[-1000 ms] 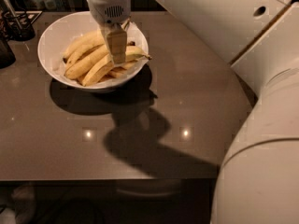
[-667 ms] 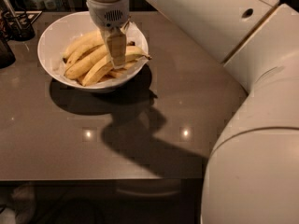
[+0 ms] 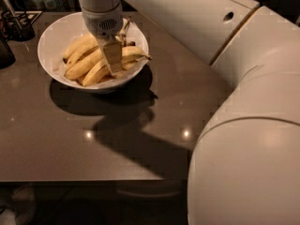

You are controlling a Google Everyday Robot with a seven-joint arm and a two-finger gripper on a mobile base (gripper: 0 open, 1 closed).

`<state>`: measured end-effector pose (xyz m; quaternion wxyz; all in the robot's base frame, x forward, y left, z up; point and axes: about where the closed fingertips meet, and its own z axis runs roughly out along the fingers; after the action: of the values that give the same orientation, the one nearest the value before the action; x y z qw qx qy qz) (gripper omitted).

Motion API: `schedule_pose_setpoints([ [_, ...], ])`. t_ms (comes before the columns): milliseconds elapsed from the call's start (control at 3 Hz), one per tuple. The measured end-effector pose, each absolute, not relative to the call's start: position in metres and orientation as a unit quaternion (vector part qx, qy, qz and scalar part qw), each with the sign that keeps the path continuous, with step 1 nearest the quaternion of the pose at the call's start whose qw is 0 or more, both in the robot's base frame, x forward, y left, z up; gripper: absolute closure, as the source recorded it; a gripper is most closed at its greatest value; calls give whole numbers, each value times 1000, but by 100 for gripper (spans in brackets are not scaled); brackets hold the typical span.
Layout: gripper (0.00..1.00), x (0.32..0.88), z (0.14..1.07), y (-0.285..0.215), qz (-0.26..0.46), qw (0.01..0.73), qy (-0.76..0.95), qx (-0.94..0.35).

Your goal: Pick banana from white bowl

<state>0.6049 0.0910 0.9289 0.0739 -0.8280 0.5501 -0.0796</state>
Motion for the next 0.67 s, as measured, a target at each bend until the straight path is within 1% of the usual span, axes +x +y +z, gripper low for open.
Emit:
schedule_pose_setpoints([
  [667, 39, 611, 914, 97, -84, 58, 539, -836],
])
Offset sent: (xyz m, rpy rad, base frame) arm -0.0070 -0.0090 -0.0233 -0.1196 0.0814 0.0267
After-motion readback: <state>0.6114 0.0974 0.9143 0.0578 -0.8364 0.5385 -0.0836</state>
